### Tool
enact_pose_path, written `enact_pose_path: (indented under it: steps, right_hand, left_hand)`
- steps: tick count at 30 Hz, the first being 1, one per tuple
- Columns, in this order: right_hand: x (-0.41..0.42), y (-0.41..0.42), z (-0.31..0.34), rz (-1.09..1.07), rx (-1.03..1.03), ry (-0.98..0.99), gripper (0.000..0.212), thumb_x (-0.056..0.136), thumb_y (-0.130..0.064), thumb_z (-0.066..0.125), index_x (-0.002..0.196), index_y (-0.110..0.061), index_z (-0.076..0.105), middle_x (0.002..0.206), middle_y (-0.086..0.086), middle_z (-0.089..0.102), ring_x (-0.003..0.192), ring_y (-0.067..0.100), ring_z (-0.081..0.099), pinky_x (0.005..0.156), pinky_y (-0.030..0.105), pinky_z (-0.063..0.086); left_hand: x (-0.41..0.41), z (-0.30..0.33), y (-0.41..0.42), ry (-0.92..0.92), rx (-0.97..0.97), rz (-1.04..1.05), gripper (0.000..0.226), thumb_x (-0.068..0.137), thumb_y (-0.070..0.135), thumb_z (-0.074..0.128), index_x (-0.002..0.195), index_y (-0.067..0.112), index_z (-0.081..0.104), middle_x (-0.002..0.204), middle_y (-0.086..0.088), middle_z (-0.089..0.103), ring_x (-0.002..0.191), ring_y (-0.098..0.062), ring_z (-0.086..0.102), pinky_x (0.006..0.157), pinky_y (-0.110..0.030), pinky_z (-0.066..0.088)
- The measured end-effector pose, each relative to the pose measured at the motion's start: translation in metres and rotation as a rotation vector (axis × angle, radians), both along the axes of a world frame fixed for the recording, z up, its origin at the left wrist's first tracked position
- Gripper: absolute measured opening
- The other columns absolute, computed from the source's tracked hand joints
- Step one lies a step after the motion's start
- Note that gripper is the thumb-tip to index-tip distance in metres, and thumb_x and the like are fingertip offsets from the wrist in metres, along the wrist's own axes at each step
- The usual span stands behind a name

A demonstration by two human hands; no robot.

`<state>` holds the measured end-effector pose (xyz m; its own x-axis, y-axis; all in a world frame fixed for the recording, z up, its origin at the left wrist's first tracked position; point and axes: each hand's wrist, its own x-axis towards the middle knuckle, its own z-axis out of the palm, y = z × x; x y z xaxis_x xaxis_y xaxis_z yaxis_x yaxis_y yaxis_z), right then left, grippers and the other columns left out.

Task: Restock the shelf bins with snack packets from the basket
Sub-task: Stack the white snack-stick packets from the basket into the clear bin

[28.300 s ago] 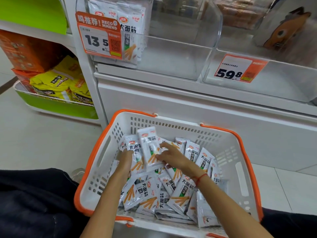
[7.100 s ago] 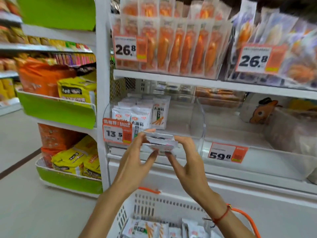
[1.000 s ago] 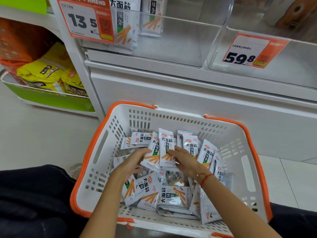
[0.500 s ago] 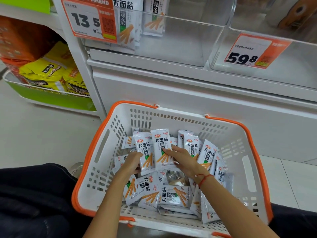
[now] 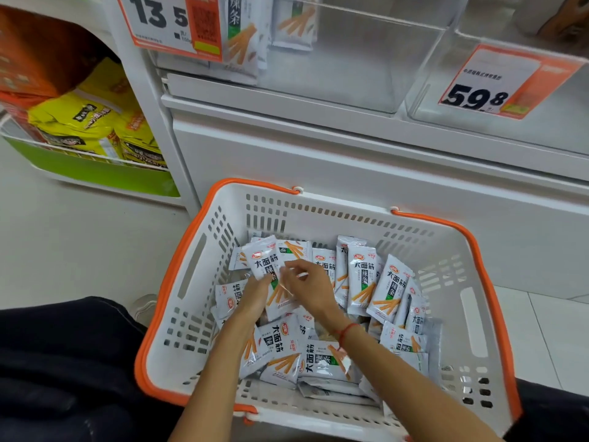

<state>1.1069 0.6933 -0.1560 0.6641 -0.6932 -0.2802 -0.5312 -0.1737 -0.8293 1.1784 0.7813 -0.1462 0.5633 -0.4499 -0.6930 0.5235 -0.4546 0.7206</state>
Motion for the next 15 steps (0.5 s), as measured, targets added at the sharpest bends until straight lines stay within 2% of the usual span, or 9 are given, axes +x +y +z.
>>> enact_pose_path:
  steps: [2, 3, 5, 7, 9, 10, 13, 15]
  right_hand:
    - [0.014, -0.01, 0.001, 0.102, -0.17, 0.088, 0.028, 0.097, -0.025, 0.05, 0.116, -0.013, 0.066, 0.111, 0.003, 0.067, 0.098, 0.017, 0.061, 0.082, 0.025, 0.044]
    - [0.021, -0.016, 0.0, 0.155, -0.269, 0.149, 0.033, 0.098, -0.022, 0.046, 0.126, -0.012, 0.058, 0.125, 0.006, 0.061, 0.112, 0.02, 0.056, 0.09, 0.026, 0.042]
    - [0.029, -0.027, -0.009, 0.334, -0.445, 0.305, 0.044, 0.1, -0.021, 0.038, 0.142, -0.011, 0.037, 0.147, 0.009, 0.04, 0.135, 0.026, 0.035, 0.109, 0.035, 0.032]
    - [0.027, -0.031, -0.022, 0.568, -0.534, 0.439, 0.049, 0.101, -0.025, 0.031, 0.148, -0.012, 0.023, 0.157, 0.006, 0.02, 0.144, 0.025, 0.017, 0.117, 0.042, 0.019]
    - [0.018, -0.028, -0.035, 0.675, -0.556, 0.488, 0.048, 0.102, -0.027, 0.028, 0.149, -0.015, 0.022, 0.158, 0.003, 0.015, 0.146, 0.023, 0.012, 0.118, 0.044, 0.013]
    - [0.014, -0.028, -0.038, 0.673, -0.581, 0.485, 0.046, 0.102, -0.027, 0.028, 0.147, -0.017, 0.026, 0.158, 0.002, 0.017, 0.145, 0.022, 0.015, 0.117, 0.044, 0.014]
    - [0.009, -0.032, -0.03, 0.649, -0.691, 0.462, 0.037, 0.101, -0.027, 0.03, 0.135, -0.016, 0.041, 0.156, 0.002, 0.023, 0.135, 0.026, 0.031, 0.108, 0.043, 0.027]
    - [0.009, -0.036, -0.023, 0.681, -0.73, 0.498, 0.03, 0.099, -0.022, 0.035, 0.127, -0.014, 0.044, 0.149, 0.005, 0.034, 0.126, 0.028, 0.038, 0.1, 0.041, 0.033]
  left_hand:
    - [0.005, -0.004, 0.004, -0.052, 0.036, 0.06, 0.029, 0.1, 0.021, 0.038, 0.122, 0.013, 0.055, 0.114, -0.013, 0.064, 0.099, -0.028, 0.062, 0.087, -0.039, 0.049]
    - [0.008, -0.005, 0.006, -0.051, 0.06, 0.099, 0.031, 0.1, 0.022, 0.038, 0.125, 0.011, 0.053, 0.117, -0.014, 0.062, 0.102, -0.029, 0.061, 0.086, -0.038, 0.049]
    - [0.014, -0.006, 0.009, -0.036, 0.089, 0.159, 0.034, 0.1, 0.024, 0.038, 0.128, 0.009, 0.05, 0.119, -0.015, 0.061, 0.104, -0.031, 0.06, 0.076, -0.033, 0.046]
    - [0.018, -0.01, 0.011, -0.028, 0.095, 0.191, 0.041, 0.099, 0.029, 0.039, 0.135, 0.01, 0.044, 0.124, -0.016, 0.059, 0.107, -0.031, 0.06, 0.069, -0.03, 0.047]
    - [0.022, -0.011, 0.013, -0.012, 0.094, 0.203, 0.049, 0.095, 0.036, 0.038, 0.137, 0.011, 0.042, 0.128, -0.015, 0.056, 0.108, -0.03, 0.059, 0.075, -0.034, 0.051]
    - [0.023, -0.01, 0.014, -0.006, 0.083, 0.213, 0.045, 0.094, 0.036, 0.036, 0.13, 0.01, 0.047, 0.122, -0.013, 0.058, 0.1, -0.027, 0.061, 0.073, -0.032, 0.051]
    - [0.025, -0.008, 0.015, -0.014, 0.035, 0.234, 0.027, 0.1, 0.024, 0.026, 0.098, 0.012, 0.05, 0.091, -0.011, 0.058, 0.066, -0.015, 0.052, 0.055, -0.023, 0.039]
    - [0.024, -0.008, 0.016, -0.037, 0.035, 0.232, 0.027, 0.101, 0.021, 0.025, 0.094, 0.013, 0.05, 0.088, -0.011, 0.058, 0.064, -0.014, 0.051, 0.055, -0.023, 0.039]
